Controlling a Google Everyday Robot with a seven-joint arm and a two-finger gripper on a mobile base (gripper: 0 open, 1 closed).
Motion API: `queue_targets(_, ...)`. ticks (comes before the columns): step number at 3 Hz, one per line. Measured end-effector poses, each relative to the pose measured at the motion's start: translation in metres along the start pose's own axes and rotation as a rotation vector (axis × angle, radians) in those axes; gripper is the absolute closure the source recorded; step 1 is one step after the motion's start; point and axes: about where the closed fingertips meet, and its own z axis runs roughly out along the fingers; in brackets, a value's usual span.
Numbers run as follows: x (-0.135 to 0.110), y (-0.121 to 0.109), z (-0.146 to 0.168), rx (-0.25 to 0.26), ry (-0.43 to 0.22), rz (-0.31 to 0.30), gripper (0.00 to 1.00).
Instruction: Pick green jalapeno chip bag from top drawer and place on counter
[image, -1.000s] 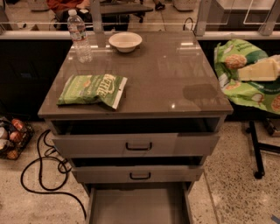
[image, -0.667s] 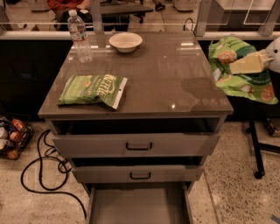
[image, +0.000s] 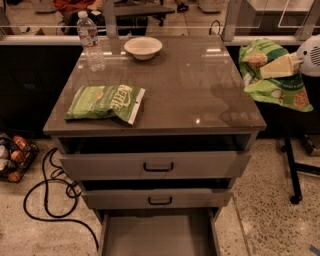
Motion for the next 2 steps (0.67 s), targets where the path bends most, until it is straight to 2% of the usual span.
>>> queue_targets(1, -0.001, 0.005, 0.006, -0.027, -0.003, -0.001, 0.64)
queue_targets(2, -0.01, 0.023, 0.018, -0.08, 0.0, -0.029, 0.46)
